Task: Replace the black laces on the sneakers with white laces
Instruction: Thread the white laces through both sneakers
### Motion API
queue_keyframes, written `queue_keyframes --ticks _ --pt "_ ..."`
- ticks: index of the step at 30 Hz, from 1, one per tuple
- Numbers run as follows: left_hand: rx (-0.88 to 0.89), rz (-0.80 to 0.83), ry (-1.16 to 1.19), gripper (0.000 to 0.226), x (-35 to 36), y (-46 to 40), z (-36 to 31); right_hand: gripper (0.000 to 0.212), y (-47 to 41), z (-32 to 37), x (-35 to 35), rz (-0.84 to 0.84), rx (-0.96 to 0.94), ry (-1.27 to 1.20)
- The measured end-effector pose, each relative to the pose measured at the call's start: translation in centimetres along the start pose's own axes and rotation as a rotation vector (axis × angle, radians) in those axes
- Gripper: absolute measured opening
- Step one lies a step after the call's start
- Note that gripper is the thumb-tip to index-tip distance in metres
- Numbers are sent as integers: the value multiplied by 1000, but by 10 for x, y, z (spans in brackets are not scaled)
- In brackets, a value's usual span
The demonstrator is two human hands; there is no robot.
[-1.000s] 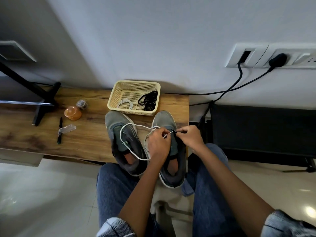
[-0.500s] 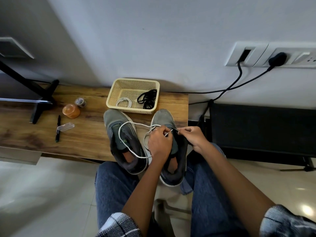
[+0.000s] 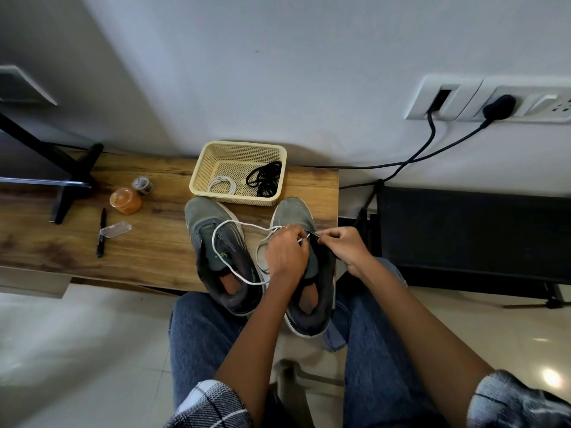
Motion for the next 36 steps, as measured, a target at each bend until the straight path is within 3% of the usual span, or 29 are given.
queue_keyframes --ticks 8,15,20,29,36 --pt "85 40 -92 13 -1 -3 -8 16 3 7 2 10 -35 73" --pt "70 4 56 18 -3 1 1 19 7 16 5 1 -63 165" --pt "13 2 82 17 -1 -1 6 17 7 16 4 0 -54 181" --pt "-134 -47 333 6 16 -9 29 17 7 17 6 -1 -50 201" --pt "-187 -94 300 5 20 -7 30 19 8 16 7 -6 -53 162"
Point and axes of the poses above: each hand's wrist, its own y-axis away from the middle knuckle, its own x-axis out of the palm, z = x × y, the point moved 9 cm from there along -y, towards the middle knuckle, and after that the axes turned 13 degrees about z, right-handed, at the moved point
